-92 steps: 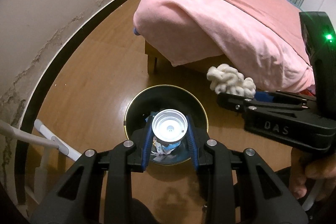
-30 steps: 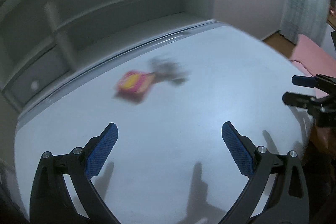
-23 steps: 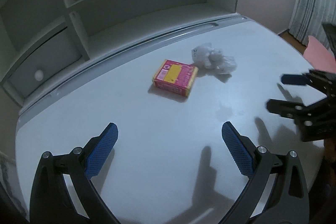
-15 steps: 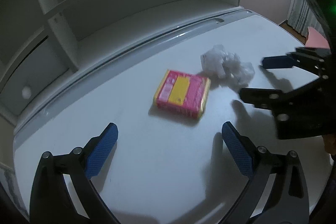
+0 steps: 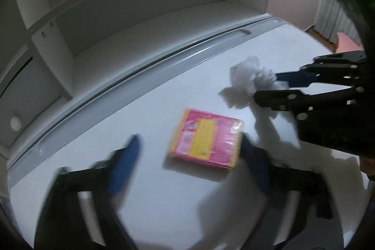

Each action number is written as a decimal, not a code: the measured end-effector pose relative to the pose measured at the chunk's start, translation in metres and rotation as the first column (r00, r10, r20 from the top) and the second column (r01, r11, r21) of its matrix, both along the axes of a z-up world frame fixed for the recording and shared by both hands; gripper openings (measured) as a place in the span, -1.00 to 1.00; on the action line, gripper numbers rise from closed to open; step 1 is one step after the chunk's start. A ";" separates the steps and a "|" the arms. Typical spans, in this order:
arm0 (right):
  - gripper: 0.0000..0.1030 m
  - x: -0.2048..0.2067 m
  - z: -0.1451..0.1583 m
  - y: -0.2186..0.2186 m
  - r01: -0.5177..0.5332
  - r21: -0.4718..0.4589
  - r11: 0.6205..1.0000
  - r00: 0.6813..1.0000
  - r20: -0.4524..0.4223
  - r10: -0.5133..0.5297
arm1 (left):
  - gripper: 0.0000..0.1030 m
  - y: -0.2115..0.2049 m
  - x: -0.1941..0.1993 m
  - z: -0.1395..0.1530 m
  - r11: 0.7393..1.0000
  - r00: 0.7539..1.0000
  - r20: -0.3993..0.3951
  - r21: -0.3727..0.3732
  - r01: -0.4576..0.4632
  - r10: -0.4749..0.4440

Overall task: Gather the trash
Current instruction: 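Grasp the pink-yellow snack box with the left tool while the right tool grasps the white tissue, then carry the snack box and tissue over the bin and open both tools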

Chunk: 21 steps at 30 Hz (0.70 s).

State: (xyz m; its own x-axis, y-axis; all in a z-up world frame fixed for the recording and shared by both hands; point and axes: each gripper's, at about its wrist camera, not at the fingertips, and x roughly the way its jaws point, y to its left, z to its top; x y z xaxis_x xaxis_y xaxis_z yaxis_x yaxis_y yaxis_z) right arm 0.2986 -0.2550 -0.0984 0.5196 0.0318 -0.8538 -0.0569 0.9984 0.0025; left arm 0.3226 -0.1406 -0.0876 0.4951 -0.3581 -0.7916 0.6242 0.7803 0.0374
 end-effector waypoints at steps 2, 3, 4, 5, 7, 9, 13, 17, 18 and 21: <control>-0.50 -0.006 0.001 -0.002 0.009 -0.009 1.000 1.000 0.002 -0.009 | -0.01 -0.003 -0.003 0.001 1.000 1.000 -0.001 0.006 0.004 -0.004; -0.50 -0.011 0.003 -0.004 0.019 -0.016 1.000 1.000 0.011 -0.019 | -0.01 -0.004 -0.005 0.002 1.000 1.000 -0.003 0.009 0.003 -0.003; -0.52 -0.016 0.005 -0.007 0.025 -0.015 1.000 1.000 0.015 -0.025 | -0.01 -0.006 -0.008 0.002 1.000 1.000 -0.008 0.006 0.008 -0.007; -0.53 -0.022 0.006 -0.010 0.032 -0.010 0.999 0.999 0.016 -0.032 | -0.02 -0.008 -0.010 0.002 1.000 1.000 -0.010 0.006 0.012 -0.012; -0.54 -0.037 0.011 -0.020 0.055 -0.001 0.998 0.998 0.025 -0.055 | -0.02 -0.014 -0.017 0.004 1.000 1.000 -0.007 0.008 0.019 -0.019; -0.54 -0.054 0.016 -0.031 0.079 0.012 0.997 0.996 0.029 -0.079 | -0.02 -0.021 -0.026 0.008 1.000 1.000 -0.007 -0.001 0.027 -0.027; -0.55 -0.097 0.021 -0.065 0.149 0.016 0.989 0.988 0.038 -0.149 | -0.02 -0.050 -0.051 0.015 0.998 0.998 -0.008 -0.018 0.067 -0.067; -0.55 -0.152 0.025 -0.113 0.254 0.024 0.967 0.966 0.050 -0.255 | -0.03 -0.097 -0.087 0.022 0.990 0.991 -0.003 -0.037 0.137 -0.137; -0.55 -0.172 0.026 -0.129 0.291 0.027 0.956 0.955 0.053 -0.292 | -0.03 -0.109 -0.096 0.023 0.986 0.987 -0.003 -0.042 0.159 -0.159; -0.56 -0.223 0.028 -0.172 0.383 0.035 0.923 0.921 0.063 -0.384 | -0.03 -0.150 -0.129 0.028 0.970 0.972 0.003 -0.060 0.234 -0.234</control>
